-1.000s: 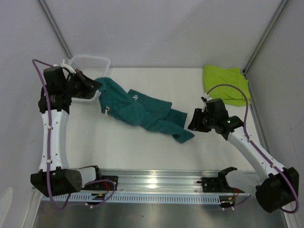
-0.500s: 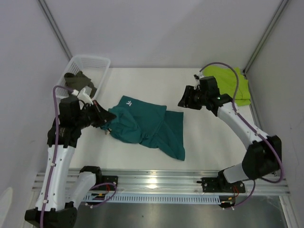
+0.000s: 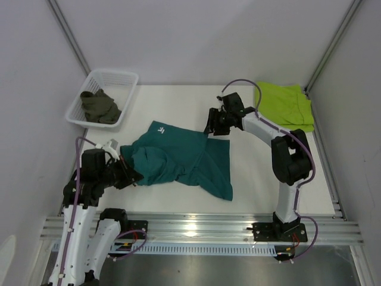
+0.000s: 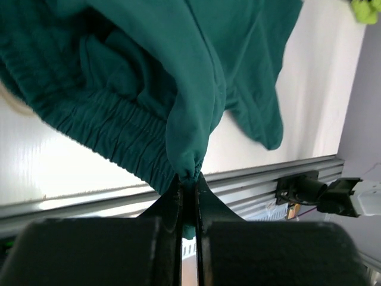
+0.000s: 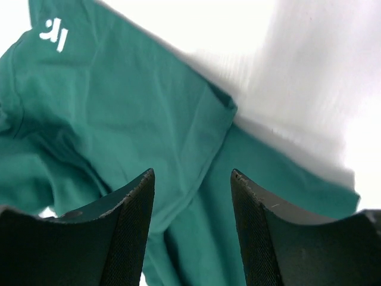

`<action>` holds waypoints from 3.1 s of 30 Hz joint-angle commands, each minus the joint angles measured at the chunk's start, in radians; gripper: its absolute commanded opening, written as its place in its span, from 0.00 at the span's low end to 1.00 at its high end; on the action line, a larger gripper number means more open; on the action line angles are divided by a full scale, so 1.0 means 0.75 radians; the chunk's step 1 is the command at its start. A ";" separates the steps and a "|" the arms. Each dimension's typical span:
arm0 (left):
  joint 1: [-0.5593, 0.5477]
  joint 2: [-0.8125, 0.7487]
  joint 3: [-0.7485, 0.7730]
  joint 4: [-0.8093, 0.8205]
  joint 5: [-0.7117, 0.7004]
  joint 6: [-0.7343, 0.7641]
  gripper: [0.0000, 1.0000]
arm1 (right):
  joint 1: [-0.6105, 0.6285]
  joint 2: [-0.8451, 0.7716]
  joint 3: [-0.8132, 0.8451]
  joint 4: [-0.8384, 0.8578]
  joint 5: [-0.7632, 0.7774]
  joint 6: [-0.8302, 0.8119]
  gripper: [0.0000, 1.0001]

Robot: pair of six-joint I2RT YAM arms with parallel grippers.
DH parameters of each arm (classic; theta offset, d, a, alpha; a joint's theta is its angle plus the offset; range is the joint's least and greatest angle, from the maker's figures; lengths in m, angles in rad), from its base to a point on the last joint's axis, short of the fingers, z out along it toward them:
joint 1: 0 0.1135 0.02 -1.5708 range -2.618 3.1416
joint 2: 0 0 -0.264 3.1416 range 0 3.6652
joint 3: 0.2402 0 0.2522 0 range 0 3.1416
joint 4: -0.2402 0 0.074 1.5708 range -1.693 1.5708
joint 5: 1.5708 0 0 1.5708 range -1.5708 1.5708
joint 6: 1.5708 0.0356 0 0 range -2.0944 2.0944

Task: Fold and stack the shorts
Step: Flatten the shorts out

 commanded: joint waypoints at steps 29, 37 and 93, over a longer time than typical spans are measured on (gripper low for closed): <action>-0.007 -0.066 -0.141 -0.130 -0.088 0.037 0.00 | -0.062 -0.208 -0.187 0.181 0.139 0.039 0.00; -0.007 -0.041 -0.184 -0.096 -0.082 0.017 0.00 | -0.132 -0.879 -0.738 -0.047 0.223 0.021 0.00; -0.033 0.086 -0.121 -0.053 -0.041 0.050 0.01 | -0.036 0.495 0.461 -0.082 -0.071 -0.355 0.53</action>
